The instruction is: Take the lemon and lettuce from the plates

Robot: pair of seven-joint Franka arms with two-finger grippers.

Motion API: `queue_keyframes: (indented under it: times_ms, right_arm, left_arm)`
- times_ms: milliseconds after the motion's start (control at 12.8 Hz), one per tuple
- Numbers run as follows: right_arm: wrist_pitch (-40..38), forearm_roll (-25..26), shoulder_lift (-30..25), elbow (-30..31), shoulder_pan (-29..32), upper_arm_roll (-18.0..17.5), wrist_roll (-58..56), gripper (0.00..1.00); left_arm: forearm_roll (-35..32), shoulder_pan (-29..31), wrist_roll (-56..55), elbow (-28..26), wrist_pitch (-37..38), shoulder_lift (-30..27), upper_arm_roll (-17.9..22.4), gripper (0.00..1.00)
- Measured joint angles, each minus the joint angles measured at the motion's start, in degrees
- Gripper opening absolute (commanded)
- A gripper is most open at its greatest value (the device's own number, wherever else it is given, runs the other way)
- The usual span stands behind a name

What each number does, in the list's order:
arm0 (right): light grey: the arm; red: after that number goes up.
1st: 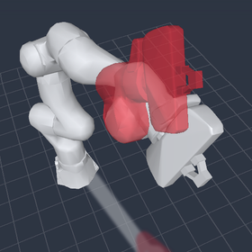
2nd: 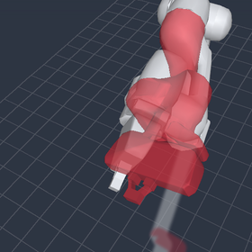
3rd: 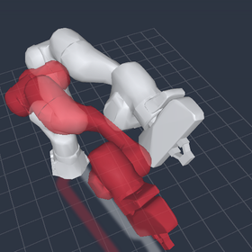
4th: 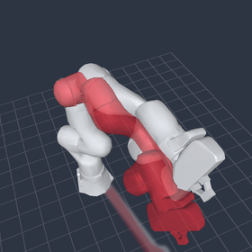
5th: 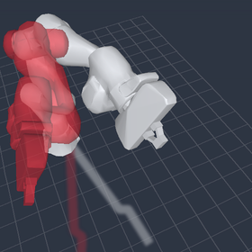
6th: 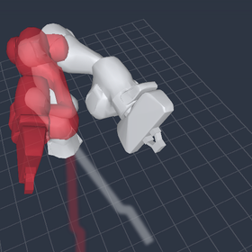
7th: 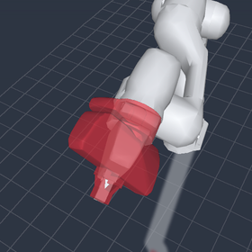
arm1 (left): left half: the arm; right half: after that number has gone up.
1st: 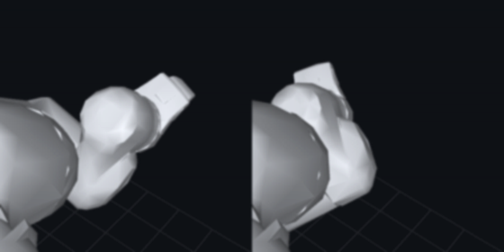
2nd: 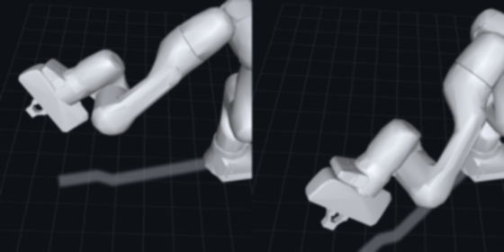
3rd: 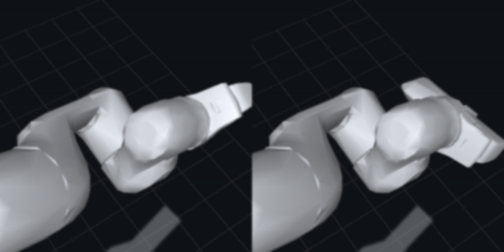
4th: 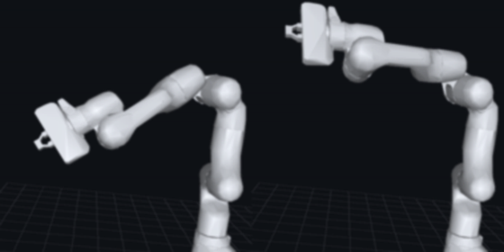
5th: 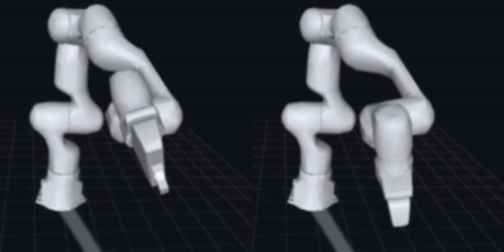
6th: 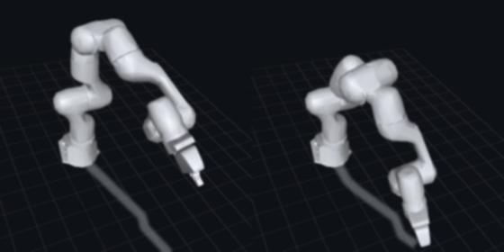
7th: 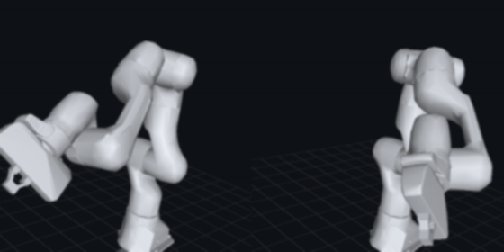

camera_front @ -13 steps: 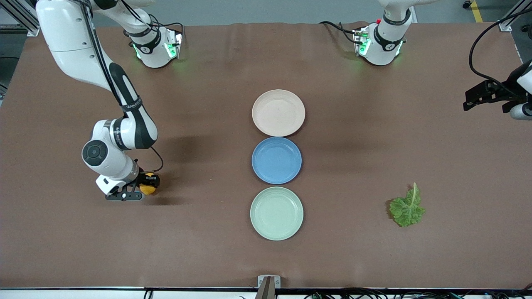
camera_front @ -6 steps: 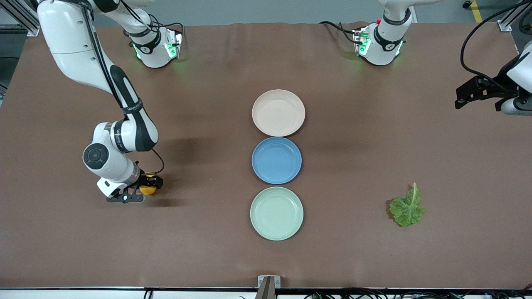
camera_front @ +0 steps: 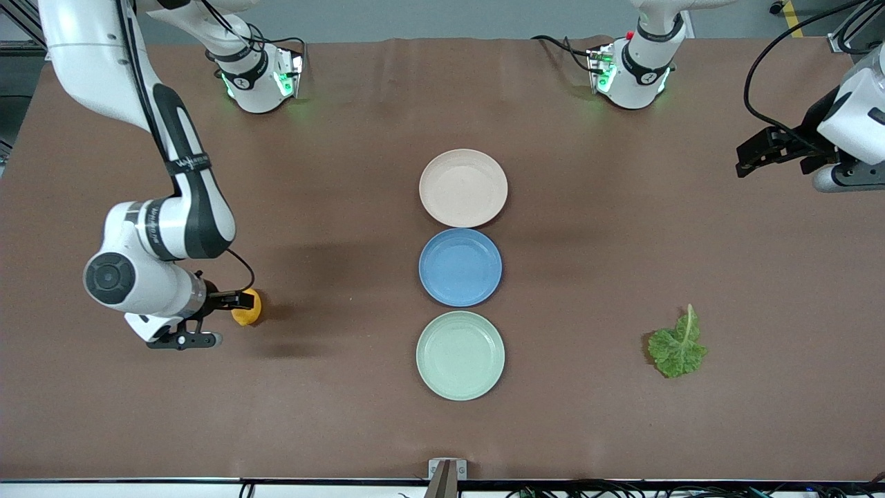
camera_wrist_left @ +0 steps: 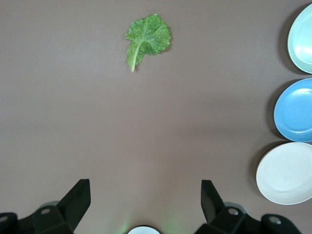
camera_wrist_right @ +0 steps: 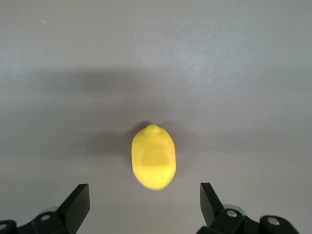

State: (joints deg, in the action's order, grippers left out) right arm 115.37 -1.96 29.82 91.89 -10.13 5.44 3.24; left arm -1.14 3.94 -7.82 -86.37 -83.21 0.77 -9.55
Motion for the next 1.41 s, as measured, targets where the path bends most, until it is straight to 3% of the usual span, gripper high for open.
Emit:
queue_keyframes:
  times_ms: [626, 1408]
  right_arm:
    - [-22.17, 0.13, -10.33, -8.26, 6.9, 0.39, -6.79, 1.0]
    - [-27.43, 0.15, -13.73, -11.92, 8.05, -0.04, -3.86, 1.0]
  left_arm:
    - [0.0, 0.22, 3.16, -0.01, 0.11, -0.12, 3.12, 1.0]
    - [0.0, -2.01, 4.34, -0.17, 0.1, -0.83, 2.27, 1.0]
